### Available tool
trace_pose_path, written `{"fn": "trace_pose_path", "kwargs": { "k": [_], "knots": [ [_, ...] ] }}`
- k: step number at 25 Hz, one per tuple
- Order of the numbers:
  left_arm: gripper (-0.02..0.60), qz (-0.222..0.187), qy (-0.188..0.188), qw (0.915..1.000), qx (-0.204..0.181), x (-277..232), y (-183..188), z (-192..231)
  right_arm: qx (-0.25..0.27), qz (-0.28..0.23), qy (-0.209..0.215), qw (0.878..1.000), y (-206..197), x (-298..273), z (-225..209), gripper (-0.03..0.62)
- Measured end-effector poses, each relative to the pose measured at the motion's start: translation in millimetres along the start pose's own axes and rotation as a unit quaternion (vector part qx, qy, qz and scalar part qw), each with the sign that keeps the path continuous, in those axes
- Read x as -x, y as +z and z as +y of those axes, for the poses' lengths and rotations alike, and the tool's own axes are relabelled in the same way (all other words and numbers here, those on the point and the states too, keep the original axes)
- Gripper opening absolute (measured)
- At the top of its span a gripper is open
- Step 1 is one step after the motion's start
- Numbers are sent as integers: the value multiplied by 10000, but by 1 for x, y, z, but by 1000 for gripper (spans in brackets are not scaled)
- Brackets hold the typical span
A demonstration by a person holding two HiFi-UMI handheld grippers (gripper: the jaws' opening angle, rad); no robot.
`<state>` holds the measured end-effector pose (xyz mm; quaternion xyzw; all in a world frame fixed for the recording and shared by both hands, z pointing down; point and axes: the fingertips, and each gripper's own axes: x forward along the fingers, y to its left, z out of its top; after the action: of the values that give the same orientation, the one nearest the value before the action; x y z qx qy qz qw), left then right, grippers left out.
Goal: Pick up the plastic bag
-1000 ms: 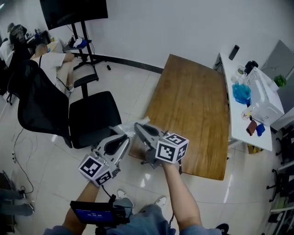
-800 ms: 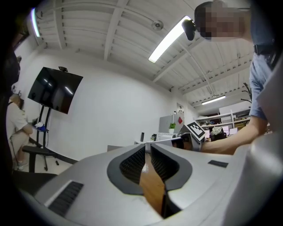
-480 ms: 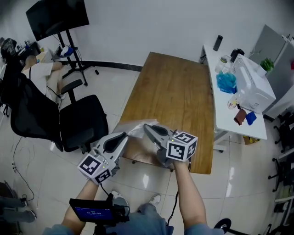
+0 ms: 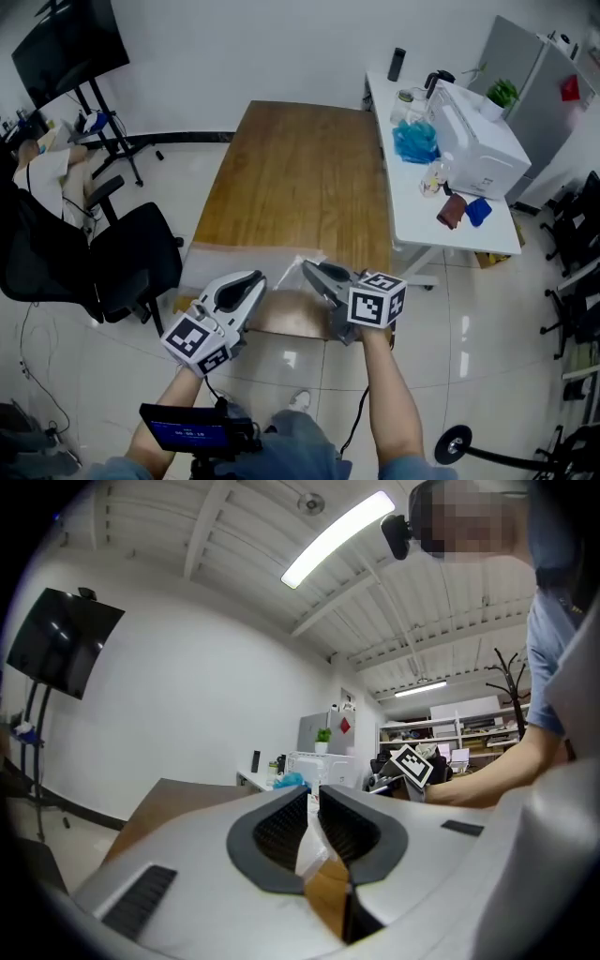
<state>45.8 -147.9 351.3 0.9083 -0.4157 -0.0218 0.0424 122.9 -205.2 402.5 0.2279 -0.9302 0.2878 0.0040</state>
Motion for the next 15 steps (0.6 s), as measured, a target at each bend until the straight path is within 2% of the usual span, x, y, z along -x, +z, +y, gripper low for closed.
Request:
{"fn": "trace_pose_path", "kwargs": {
  "k": [8,15],
  "knots": [
    [44,90,-311,9995,52,-55,-25,-41,-287,60,-424,9987,-10,63,-50,2],
    [44,212,-529,9984,47,-89,-43,-67,-396,306,-783,9957,-29,107,-89,2]
  ]
}}
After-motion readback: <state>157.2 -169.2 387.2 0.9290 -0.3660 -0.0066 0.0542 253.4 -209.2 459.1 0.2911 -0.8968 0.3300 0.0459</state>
